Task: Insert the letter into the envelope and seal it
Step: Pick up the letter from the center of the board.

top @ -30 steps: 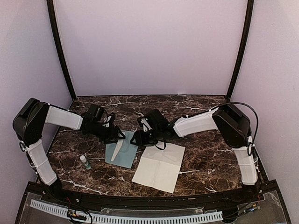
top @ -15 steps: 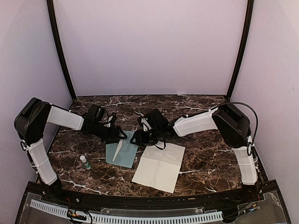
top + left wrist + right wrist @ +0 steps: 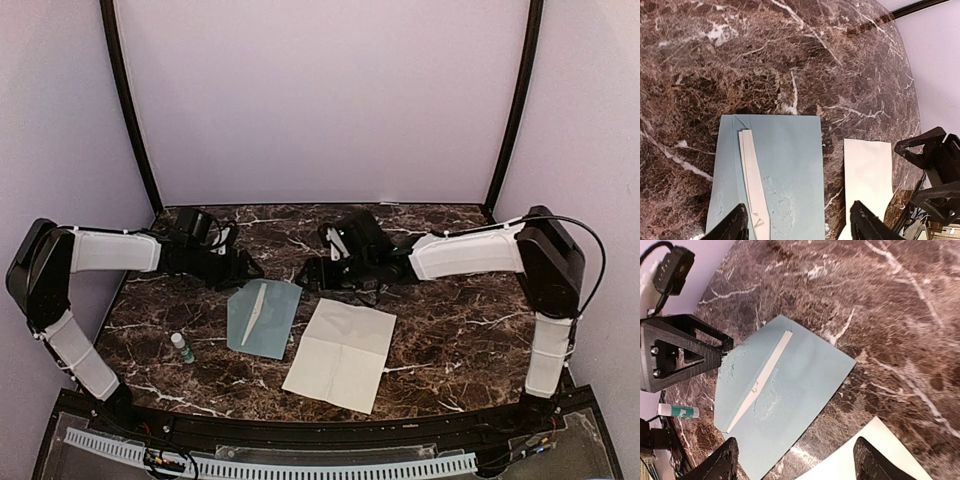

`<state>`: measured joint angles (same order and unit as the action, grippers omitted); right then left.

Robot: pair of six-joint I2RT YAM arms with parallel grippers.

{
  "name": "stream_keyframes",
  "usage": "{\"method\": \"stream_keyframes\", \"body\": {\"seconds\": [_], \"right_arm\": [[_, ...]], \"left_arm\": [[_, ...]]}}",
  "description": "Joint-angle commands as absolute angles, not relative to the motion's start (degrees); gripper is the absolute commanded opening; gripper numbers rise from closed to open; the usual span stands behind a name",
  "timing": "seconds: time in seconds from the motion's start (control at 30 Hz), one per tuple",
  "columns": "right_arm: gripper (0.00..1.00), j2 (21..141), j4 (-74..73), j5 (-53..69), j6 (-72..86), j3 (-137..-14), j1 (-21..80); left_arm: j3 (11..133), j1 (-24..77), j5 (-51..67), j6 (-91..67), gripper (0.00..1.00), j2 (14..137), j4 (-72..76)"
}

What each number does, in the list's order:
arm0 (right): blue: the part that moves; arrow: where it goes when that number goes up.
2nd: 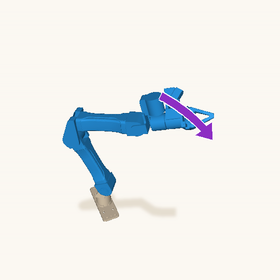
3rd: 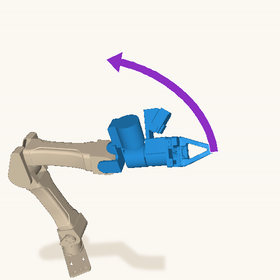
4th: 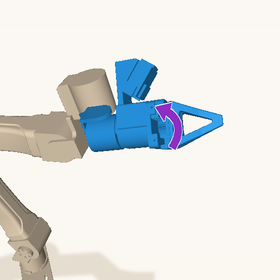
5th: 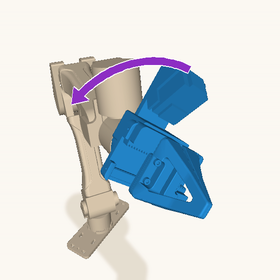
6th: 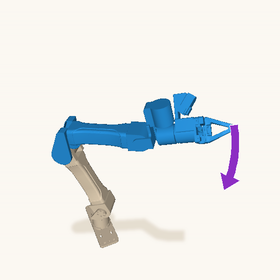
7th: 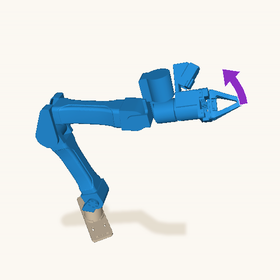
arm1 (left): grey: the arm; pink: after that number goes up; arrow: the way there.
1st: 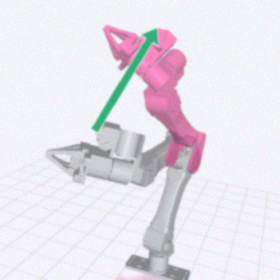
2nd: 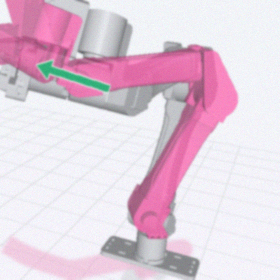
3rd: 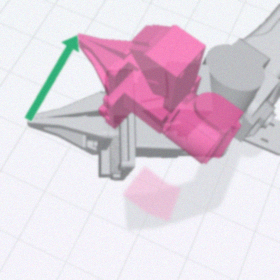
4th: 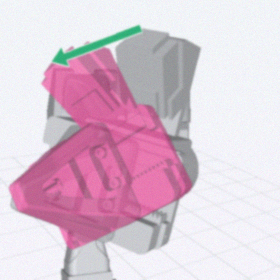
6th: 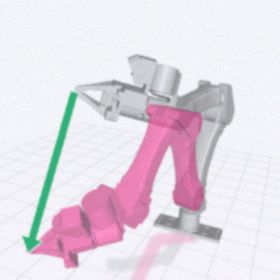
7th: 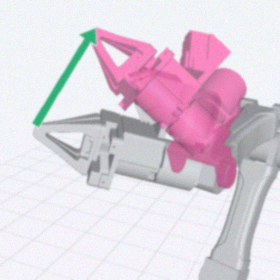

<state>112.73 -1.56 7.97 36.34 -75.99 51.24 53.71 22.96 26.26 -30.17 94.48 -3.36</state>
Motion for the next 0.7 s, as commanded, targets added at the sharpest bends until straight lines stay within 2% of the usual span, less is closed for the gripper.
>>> {"method": "stream_keyframes", "body": {"seconds": [0.0,0.23,0.37,0.5,0.67], "right_arm": [[0.77,102.23,-5.53,2.24,35.24,-69.91,50.37],[0.78,83.32,-10.11,2.11,43.80,-52.37,50.45],[0.79,74.03,-7.22,3.45,52.35,-40.96,51.09],[0.79,69.21,-2.07,3.64,59.19,-31.73,51.95],[0.78,68.74,2.55,3.78,62.67,-26.87,52.54]], "left_arm": [[52.44,22.67,25.12,-28.72,0.69,88.18,-4.08],[44.55,31.60,29.43,-36.92,0.70,81.91,2.61],[39.42,36.27,31.22,-42.95,0.70,81.96,9.74],[38.86,38.59,30.37,-43.23,0.68,83.81,10.46],[40.61,40.65,30.84,-41.68,0.67,88.10,9.67]]}}
